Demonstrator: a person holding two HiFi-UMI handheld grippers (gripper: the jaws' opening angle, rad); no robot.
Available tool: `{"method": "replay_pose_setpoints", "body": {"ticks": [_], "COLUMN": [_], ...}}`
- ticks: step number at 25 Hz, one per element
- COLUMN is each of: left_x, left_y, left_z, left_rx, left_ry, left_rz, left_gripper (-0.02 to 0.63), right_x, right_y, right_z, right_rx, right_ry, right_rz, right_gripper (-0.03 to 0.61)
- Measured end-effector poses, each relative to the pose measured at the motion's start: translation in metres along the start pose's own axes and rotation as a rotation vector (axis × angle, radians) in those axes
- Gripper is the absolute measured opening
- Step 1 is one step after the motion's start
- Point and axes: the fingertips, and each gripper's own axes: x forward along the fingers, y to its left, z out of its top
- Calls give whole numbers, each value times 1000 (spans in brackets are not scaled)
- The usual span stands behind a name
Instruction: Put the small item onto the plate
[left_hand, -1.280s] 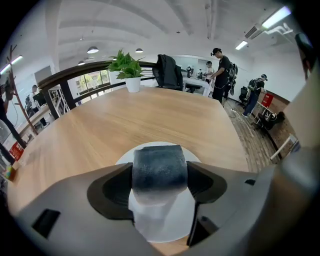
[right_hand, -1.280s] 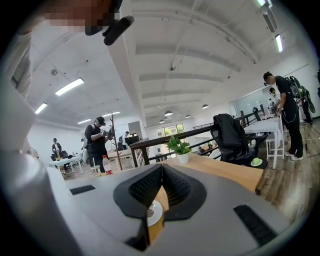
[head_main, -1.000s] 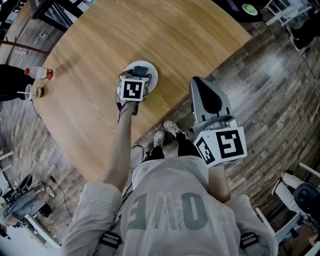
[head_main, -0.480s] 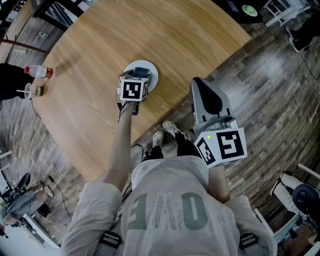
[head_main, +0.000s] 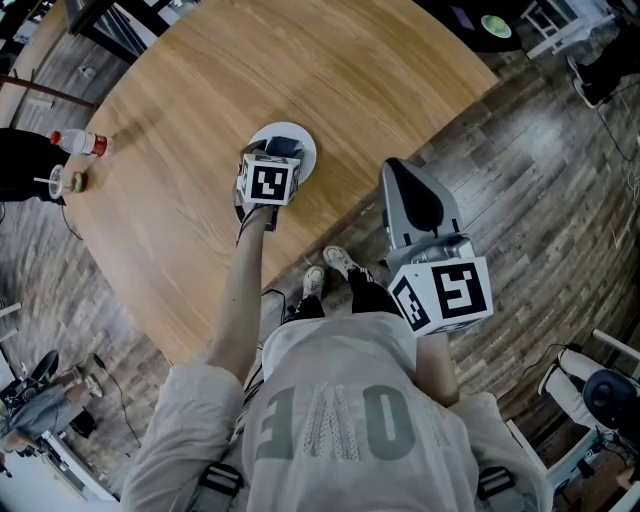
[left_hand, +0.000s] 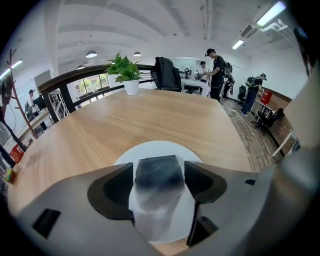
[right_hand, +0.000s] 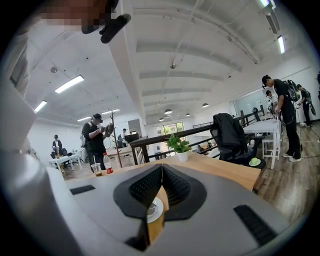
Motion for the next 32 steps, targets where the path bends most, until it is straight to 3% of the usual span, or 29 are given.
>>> {"method": "replay_pose_setpoints", "body": {"ticks": [5, 8, 11, 15, 18, 20, 24, 27, 29, 32], "left_x": [-4, -16, -52, -107, -159, -205, -310, -381, -415, -441], "left_y": [7, 10, 10, 15, 24, 29, 31, 26, 22, 15], "left_z": [19, 42, 69, 110, 137, 152, 182, 182, 171, 152], "left_rx": [-7, -12, 38, 43, 29, -2, -8, -12, -23, 3], "left_ry": [-52, -130, -233, -421, -577, -694, -952, -1122, -1208, -1272], "left_rz": [11, 16, 39, 83, 148, 184, 257, 320, 359, 419], "left_gripper": [318, 318, 316, 253, 97, 26, 9, 9, 9, 8], "right_x": [5, 5, -2, -4, -2, 0, 2, 3, 2, -1], "right_y": [-1, 3, 16, 32, 43, 52, 65, 76, 86, 99], "right_z": [2, 3, 15, 30, 40, 49, 76, 96, 107, 118], "right_rx": [-17, -29, -58, -96, -116, -137, -166, -185, -197, -211], "right_ry": [-14, -23, -50, -87, -110, -133, -200, -257, -297, -347], "right_rz": [7, 12, 30, 53, 70, 88, 113, 120, 122, 122], "right_gripper": [18, 18, 18, 18, 18, 18, 18, 18, 18, 18]}}
